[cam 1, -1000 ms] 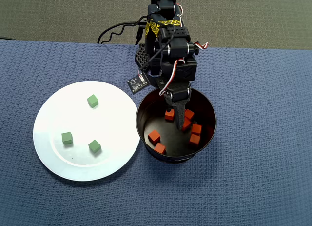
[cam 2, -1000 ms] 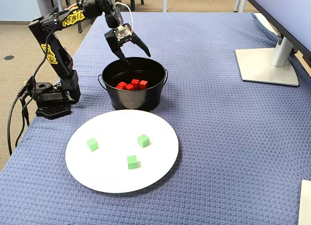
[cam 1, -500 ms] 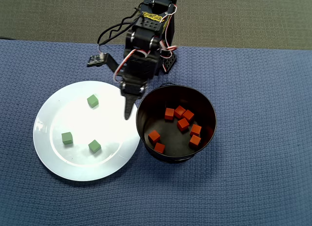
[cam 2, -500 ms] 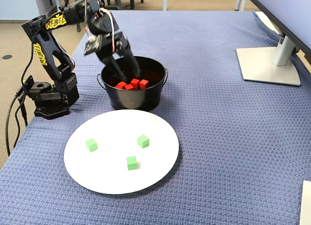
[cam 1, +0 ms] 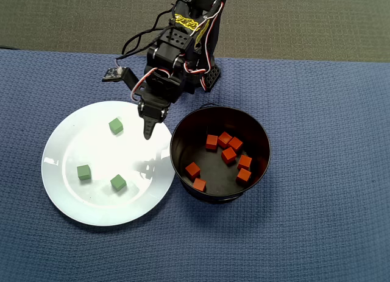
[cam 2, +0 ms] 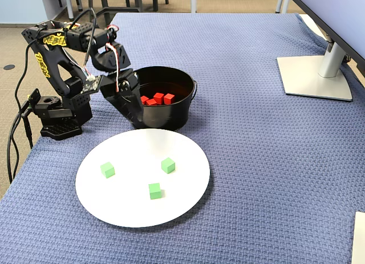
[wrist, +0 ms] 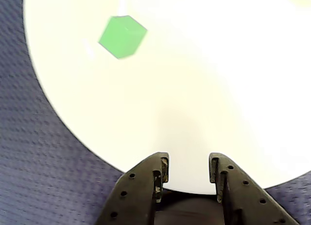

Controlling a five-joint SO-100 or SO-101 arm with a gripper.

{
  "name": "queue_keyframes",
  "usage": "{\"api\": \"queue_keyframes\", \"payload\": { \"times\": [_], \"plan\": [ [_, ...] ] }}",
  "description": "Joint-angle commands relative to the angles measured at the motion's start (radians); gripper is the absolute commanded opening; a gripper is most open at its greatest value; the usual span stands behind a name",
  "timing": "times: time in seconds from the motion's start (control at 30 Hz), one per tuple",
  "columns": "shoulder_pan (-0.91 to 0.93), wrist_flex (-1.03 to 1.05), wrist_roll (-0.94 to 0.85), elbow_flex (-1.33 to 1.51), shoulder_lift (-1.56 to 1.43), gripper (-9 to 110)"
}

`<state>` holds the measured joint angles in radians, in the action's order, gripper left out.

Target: Pick up the red cubes from the white plate and place them in the black recipient

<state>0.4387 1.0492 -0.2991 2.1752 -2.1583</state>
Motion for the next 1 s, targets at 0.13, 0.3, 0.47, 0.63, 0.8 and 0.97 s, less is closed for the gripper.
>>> {"api": "queue_keyframes", "payload": {
  "times": [0.13, 0.3, 0.47, 0.63, 0.8, 0.97],
  "plan": [
    [-0.054, -0.080, 0.006, 0.222, -0.215, 0],
    [-0.067, -0.115, -0.015, 0.337, -0.295, 0],
    [-0.127, -0.075, -0.014, 0.403, -0.356, 0],
    [-0.155, -0.080, 0.003, 0.463, -0.403, 0],
    [-0.193, -0.060, 0.009, 0.518, -0.466, 0],
    [-0.225, -0.038, -0.006, 0.545, -0.494, 0]
  ]
}}
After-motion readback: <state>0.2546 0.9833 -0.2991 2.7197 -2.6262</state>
